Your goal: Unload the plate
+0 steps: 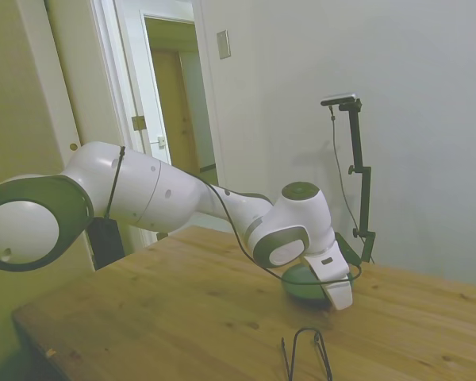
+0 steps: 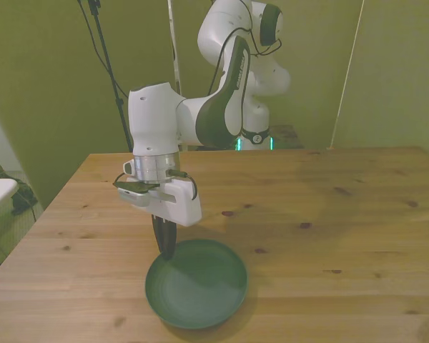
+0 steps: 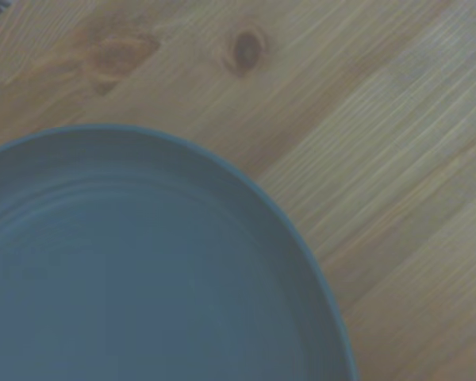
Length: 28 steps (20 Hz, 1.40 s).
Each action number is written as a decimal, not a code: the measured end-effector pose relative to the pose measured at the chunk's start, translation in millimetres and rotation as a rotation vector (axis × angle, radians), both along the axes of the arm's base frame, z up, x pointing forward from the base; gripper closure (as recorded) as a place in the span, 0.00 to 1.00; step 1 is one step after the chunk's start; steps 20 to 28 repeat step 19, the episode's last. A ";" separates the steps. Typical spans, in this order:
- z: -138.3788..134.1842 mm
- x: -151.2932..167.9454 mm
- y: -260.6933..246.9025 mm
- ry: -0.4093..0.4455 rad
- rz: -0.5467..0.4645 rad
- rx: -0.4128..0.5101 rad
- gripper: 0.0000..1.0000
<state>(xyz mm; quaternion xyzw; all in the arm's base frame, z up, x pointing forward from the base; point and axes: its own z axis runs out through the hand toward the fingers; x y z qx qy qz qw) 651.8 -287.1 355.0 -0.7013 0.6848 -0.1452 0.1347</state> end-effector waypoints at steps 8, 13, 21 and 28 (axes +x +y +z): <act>32.5 -5.0 1.3 -0.036 0.010 -0.015 0.00; 88.0 -24.2 31.6 -0.053 0.073 -0.020 0.00; 149.6 -78.7 100.9 0.015 0.225 -0.043 0.00; 149.6 -78.7 100.9 0.015 0.225 -0.043 0.00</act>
